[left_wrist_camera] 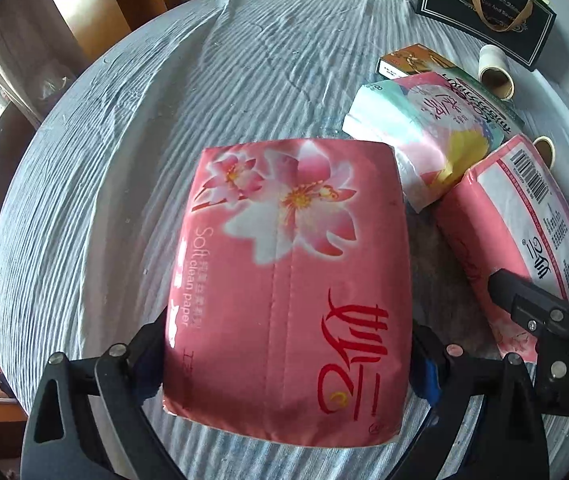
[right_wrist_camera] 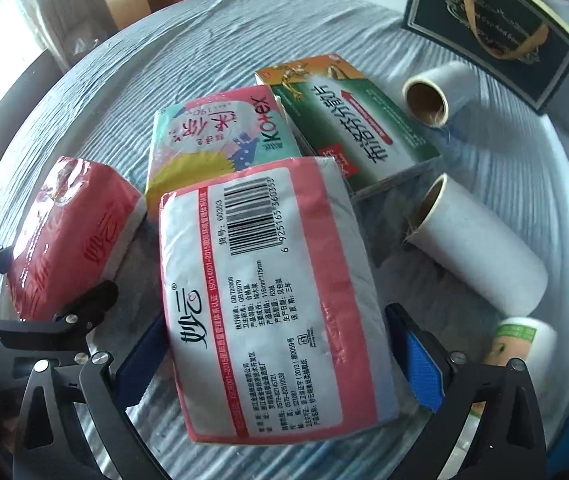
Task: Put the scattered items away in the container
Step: 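Grasp the pink tissue pack with the left tool while the right tool grasps the white-pink tissue pack, then lift both tissue packs into the blue crate and release them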
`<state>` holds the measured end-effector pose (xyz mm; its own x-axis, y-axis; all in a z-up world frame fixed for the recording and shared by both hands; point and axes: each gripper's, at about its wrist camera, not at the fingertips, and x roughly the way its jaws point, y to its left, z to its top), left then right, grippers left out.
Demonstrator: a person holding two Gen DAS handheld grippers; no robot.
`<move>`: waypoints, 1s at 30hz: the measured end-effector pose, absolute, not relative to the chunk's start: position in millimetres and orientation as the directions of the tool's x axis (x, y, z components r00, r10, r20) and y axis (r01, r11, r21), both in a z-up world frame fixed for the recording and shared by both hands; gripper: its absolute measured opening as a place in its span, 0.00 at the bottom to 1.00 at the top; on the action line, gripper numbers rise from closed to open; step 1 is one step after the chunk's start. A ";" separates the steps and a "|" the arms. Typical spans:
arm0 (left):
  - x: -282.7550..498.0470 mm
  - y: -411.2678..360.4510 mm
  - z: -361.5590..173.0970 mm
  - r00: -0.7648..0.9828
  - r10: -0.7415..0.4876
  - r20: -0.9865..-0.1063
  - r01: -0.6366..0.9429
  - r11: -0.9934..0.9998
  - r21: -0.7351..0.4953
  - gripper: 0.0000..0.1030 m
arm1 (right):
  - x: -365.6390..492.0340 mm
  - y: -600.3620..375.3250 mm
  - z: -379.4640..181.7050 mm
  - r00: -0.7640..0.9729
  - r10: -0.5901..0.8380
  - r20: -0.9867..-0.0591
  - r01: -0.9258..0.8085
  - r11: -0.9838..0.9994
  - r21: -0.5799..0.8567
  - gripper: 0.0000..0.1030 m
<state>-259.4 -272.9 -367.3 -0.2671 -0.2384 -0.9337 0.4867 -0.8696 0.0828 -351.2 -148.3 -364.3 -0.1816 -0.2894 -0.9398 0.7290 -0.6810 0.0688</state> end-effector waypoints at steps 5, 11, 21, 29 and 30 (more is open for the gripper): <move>-259.5 -268.8 -360.2 -0.280 -0.230 -0.932 0.463 -0.883 0.079 0.91 | -346.6 -139.3 -351.7 -0.216 -0.296 -0.930 0.695 -0.716 0.066 0.91; -248.7 -251.6 -324.5 -0.349 -0.277 -0.895 0.443 -0.890 0.102 0.91 | -336.7 -111.4 -308.8 -0.304 -0.362 -0.881 0.673 -0.737 0.071 0.91; -210.7 -211.7 -237.4 -0.507 -0.352 -0.787 0.446 -0.888 0.110 0.91 | -290.6 -67.6 -215.5 -0.496 -0.466 -0.733 0.661 -0.749 0.028 0.91; -186.1 -172.3 -163.4 -0.683 -0.304 -0.664 0.323 -0.941 0.099 0.91 | -242.8 -20.9 -131.2 -0.671 -0.452 -0.587 0.554 -0.833 0.008 0.91; -184.1 -166.8 -154.8 -0.702 -0.286 -0.652 0.301 -0.949 0.093 0.91 | -236.8 -13.5 -122.1 -0.696 -0.435 -0.571 0.527 -0.850 0.004 0.91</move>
<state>-184.1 -166.8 -154.8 -0.7025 -0.2863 -0.6516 0.3009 -0.9491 0.0926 -236.8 -13.5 -122.1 -0.6962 -0.4348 -0.5712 0.5274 -0.8496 0.0039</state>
